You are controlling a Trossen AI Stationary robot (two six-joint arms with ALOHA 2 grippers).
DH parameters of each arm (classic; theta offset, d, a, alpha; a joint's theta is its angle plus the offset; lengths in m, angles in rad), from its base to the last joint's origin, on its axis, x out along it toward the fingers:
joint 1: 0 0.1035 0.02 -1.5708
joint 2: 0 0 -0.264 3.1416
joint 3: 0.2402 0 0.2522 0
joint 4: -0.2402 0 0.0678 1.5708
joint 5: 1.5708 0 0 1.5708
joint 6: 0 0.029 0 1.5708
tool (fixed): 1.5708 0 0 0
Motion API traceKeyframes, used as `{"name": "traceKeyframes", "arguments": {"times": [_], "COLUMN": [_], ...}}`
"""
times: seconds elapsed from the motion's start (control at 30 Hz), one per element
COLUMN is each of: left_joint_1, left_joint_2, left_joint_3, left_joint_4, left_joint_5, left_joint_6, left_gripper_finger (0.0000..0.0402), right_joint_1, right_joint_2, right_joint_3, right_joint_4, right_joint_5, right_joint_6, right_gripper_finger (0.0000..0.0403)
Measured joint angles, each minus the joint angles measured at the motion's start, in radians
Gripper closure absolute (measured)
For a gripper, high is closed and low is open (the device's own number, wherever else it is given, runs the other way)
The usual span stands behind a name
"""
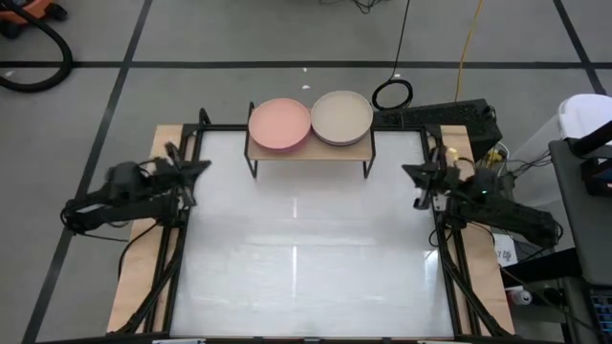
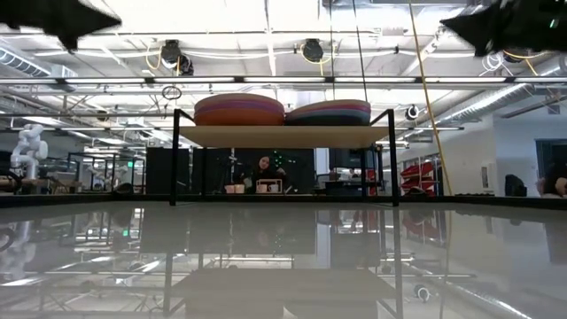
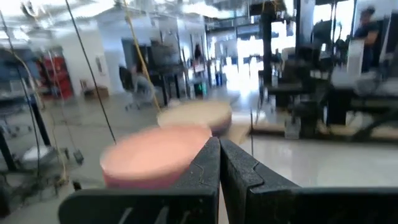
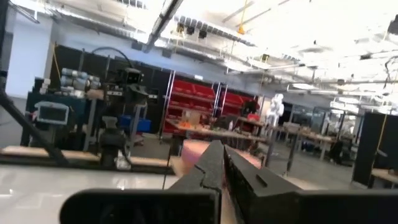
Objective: Place and stack plates onto a shelf
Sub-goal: Return to Home Position
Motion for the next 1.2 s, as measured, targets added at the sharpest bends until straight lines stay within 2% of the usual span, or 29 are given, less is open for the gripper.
{"name": "traceKeyframes", "arguments": {"times": [0.13,0.3,0.9,1.2], "left_joint_1": [0.000,0.000,0.003,0.004], "left_joint_2": [-0.014,-0.014,-0.015,-0.013], "left_joint_3": [-0.113,-0.194,-0.364,-0.408], "left_joint_4": [0.085,0.126,0.255,0.341], "left_joint_5": [0.004,0.008,0.028,0.024], "left_joint_6": [-0.016,-0.049,-0.145,-0.112], "left_gripper_finger": [0.0398,0.0398,0.0399,0.0399], "right_joint_1": [0.000,0.000,0.000,0.000], "right_joint_2": [0.002,0.002,0.002,0.002], "right_joint_3": [-0.122,-0.196,-0.204,-0.205], "right_joint_4": [0.116,0.195,0.139,0.041], "right_joint_5": [0.000,0.000,0.000,0.000], "right_joint_6": [0.012,0.012,0.040,0.034], "right_gripper_finger": [0.0403,0.0403,0.0403,0.0403]}}
